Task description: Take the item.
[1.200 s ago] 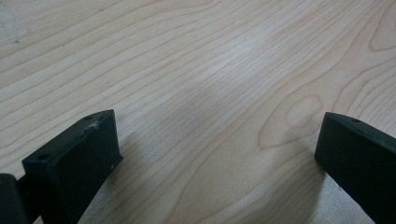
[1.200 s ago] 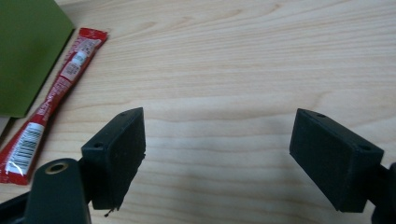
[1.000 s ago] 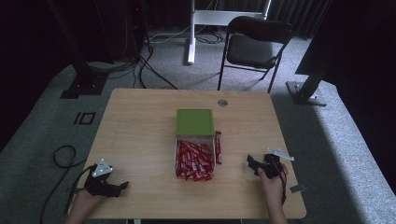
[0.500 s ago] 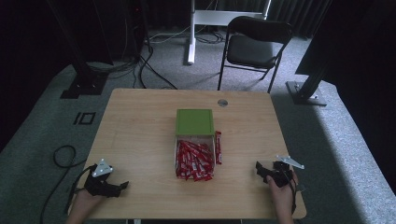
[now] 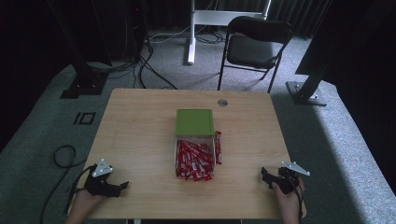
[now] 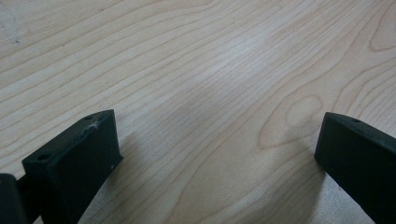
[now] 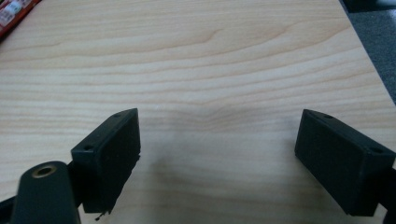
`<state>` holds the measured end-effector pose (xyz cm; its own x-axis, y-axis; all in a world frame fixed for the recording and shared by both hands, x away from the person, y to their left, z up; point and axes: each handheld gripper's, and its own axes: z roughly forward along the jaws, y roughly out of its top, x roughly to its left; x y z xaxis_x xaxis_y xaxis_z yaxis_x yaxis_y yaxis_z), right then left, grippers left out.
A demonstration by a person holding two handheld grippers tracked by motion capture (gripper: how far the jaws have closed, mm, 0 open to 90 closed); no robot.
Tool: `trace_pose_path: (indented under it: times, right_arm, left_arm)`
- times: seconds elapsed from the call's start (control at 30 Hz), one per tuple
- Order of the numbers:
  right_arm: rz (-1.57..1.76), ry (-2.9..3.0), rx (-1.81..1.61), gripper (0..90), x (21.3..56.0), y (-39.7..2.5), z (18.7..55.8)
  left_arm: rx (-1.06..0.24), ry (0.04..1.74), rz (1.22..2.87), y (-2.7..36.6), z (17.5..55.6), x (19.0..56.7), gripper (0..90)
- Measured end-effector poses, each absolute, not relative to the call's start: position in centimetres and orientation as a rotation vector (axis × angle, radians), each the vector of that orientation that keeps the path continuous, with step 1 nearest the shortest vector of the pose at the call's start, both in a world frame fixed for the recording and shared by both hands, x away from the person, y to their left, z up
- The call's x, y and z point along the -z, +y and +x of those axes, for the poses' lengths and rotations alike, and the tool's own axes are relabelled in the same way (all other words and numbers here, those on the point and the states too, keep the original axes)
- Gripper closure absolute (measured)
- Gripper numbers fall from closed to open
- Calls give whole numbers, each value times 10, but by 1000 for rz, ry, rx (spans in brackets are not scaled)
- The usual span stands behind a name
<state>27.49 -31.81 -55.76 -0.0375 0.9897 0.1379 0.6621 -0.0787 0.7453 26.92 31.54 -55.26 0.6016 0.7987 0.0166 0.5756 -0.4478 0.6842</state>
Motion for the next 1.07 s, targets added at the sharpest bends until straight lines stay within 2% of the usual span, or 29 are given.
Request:
trace_pose_path:
  times: [0.4,1.07]
  right_arm:
    - [1692,1816,-801,132,559,-309,257]
    - [1680,1831,-806,129,559,-307,261]
  left_arm:
    - [-449,1080,2184,315,269,553,8]
    - [-448,1081,2184,315,269,553,8]
